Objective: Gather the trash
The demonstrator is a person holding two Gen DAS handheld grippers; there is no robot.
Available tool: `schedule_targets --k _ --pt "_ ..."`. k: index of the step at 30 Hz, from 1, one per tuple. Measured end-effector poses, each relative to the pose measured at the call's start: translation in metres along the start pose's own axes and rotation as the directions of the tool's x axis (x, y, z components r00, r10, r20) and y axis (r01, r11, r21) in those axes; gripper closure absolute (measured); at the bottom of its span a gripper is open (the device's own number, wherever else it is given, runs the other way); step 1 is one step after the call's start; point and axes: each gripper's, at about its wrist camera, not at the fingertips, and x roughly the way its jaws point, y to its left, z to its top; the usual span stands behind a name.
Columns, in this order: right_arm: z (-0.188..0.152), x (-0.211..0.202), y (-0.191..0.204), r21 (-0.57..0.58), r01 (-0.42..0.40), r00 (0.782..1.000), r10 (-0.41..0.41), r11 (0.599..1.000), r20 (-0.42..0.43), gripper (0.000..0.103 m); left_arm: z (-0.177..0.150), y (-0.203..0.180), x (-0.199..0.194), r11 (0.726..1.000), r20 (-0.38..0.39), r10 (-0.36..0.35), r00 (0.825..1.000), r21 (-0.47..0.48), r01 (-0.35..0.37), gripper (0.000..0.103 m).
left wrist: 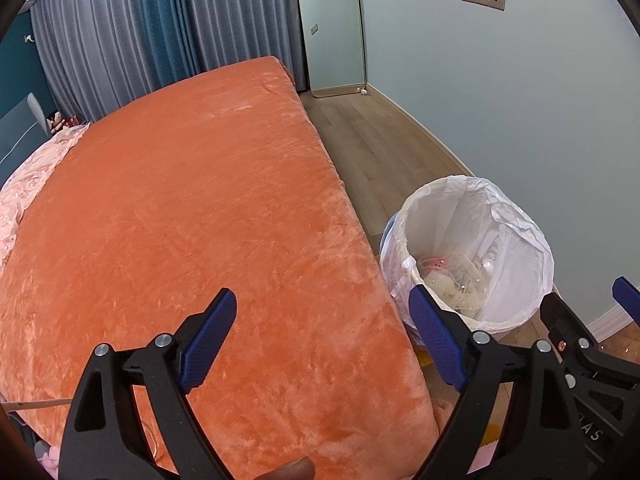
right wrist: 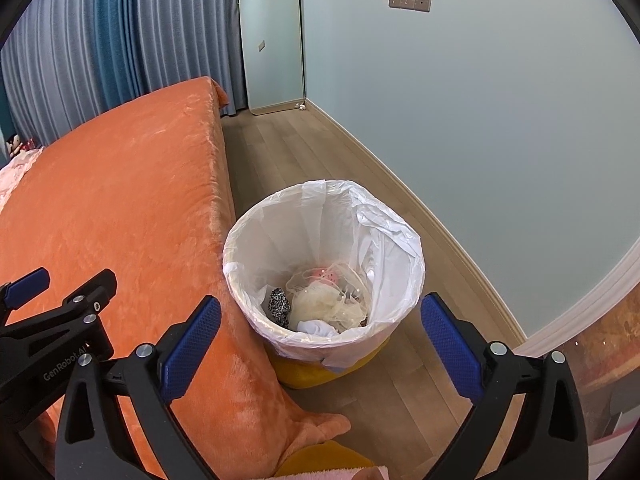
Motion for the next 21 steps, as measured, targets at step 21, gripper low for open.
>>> schedule_targets --k 21 --pt "-0.0030 -0.0034 0.0076 -0.016 -0.008 1.000 0.008 1.000 0.000 0.007 -0.0008 0.0045 0.0005 1.000 -0.008 0.015 1.000 -0.010 -0.015 0.019"
